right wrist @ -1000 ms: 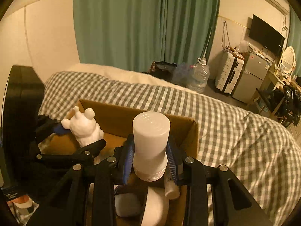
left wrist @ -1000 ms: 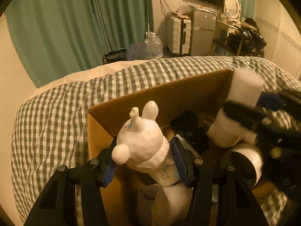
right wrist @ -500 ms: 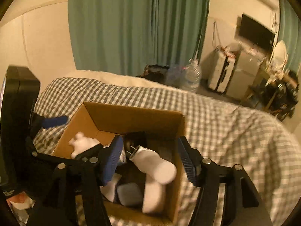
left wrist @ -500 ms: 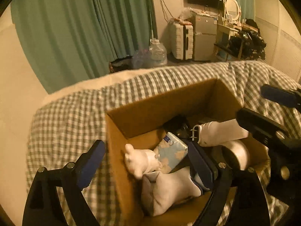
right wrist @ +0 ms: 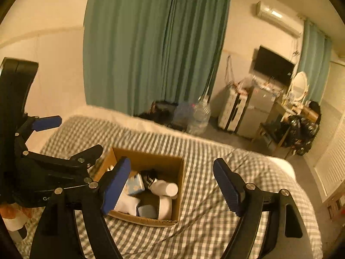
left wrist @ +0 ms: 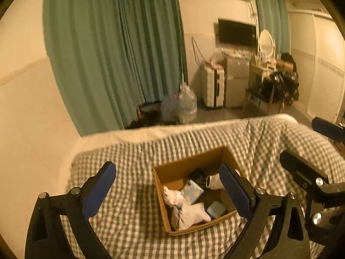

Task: Organize objects

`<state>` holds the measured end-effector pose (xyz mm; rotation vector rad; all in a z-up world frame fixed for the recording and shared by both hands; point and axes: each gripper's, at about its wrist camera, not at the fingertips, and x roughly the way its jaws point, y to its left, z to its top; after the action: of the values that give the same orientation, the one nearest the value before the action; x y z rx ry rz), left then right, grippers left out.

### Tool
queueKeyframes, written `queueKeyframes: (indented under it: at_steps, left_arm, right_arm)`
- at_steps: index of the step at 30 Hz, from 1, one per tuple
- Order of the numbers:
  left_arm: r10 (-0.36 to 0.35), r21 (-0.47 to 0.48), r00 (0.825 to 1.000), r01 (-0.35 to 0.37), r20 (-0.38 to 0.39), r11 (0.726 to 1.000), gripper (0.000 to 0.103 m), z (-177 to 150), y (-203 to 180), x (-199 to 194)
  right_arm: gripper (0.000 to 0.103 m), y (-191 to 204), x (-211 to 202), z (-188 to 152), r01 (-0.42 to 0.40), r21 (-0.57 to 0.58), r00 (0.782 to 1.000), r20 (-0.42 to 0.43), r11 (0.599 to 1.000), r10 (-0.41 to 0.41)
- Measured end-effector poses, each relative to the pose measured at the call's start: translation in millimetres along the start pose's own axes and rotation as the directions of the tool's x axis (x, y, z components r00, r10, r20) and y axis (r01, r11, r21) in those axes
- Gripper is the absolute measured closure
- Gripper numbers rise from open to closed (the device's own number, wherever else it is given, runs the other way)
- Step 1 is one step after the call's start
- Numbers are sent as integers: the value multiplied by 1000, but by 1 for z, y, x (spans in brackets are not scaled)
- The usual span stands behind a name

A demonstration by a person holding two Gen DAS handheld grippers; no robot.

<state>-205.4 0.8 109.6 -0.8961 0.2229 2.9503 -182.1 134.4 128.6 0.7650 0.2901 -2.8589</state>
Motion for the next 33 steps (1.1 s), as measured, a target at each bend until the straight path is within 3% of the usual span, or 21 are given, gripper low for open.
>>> queueKeyframes:
  at_steps: [8,12,16,23,30,33]
  left_arm:
    - [30,-44,997,-27,70,999,3,5,12,-66]
    - [8,-35,992,-3,126,999,3,-7,13,-96]
    - [59,-17,986,-57,155,998,3,-16,9,-116]
    - [84,-33,969,-78,231,996,1,-39,7,-130]
    - [28,-12,970,-26,240,1000,1,-91,-3,-110]
    - [40,-35,976,-33,213,999,1,-117,-8,-99]
  right_arm:
    - [13,3,-73,14,-12,26,997,77,1000,10]
    - [13,12,-96,2,-11,-21,994,107,1000,13]
    - [13,18,-113,-14,10,-31,990,141,999,-6]
    - [12,19,-109,-38,13,-19,986,165,1000,-9]
    - [10,12,-85,-79,25,54,987,160,998,-34]
    - [10,13,-75,-96,15,68,989,148,998,-25]
